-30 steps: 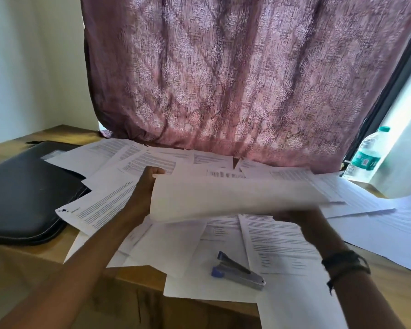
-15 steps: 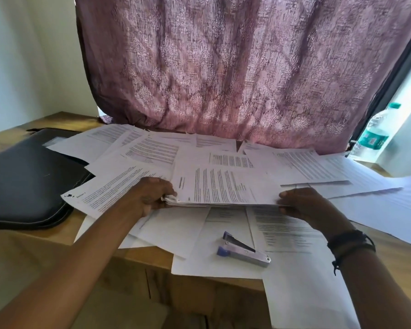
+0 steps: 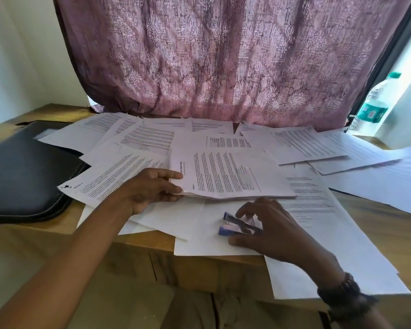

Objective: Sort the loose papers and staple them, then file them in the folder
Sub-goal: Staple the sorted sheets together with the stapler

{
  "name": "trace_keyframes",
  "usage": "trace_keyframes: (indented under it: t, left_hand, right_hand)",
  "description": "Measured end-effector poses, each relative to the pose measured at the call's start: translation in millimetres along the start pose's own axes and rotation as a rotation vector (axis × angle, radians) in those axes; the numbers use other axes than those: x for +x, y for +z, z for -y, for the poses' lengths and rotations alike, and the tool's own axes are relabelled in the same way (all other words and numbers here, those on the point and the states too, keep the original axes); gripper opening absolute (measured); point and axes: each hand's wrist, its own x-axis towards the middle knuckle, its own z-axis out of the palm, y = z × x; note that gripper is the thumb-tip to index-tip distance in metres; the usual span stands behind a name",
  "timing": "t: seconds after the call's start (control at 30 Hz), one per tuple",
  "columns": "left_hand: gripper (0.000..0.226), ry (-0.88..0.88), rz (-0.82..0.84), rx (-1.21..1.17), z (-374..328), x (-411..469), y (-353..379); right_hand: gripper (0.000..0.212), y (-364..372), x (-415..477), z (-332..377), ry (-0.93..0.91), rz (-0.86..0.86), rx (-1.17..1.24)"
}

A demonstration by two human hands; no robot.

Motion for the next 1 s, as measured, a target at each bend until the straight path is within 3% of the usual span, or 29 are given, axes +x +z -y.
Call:
trace_keyframes:
  t: [0.13, 0.23, 0.33, 0.43, 0.53, 0.73, 1.0]
  left_hand:
    - [0.044, -0.001, 0.030, -0.038, 3, -2, 1]
    - [0.045, 0.011, 0.032, -0.080, 3, -6, 5]
    - [0.044, 0.020, 0.037, -0.150, 3, -11, 11]
    - [0.043, 0.013, 0.027, -0.200, 3, -16, 19]
    - [0.040, 0.023, 0.015, -0.211, 5, -19, 25]
    - [0.038, 0.072, -0.015, -0.146, 8, -21, 30]
    - [0.040, 0.110, -0.042, -0.140, 4, -24, 36]
  right_hand:
    - [0.030, 2, 1, 8, -0.032, -0.042, 0.062]
    - [0.020, -2, 4, 19, -0.003, -0.075, 0.545]
    - [0.029, -2, 7, 35, 0.113, 0.244, 1.281]
    - [0.031, 9, 14, 48, 0.232, 0.518, 1.613]
    - [0.030, 21, 27, 57, 0.283, 0.545, 1.658]
    - [0.047, 27, 46, 61, 0.267, 0.565, 1.664]
    - [0.049, 25, 44, 53, 0.279, 0.481, 1.699]
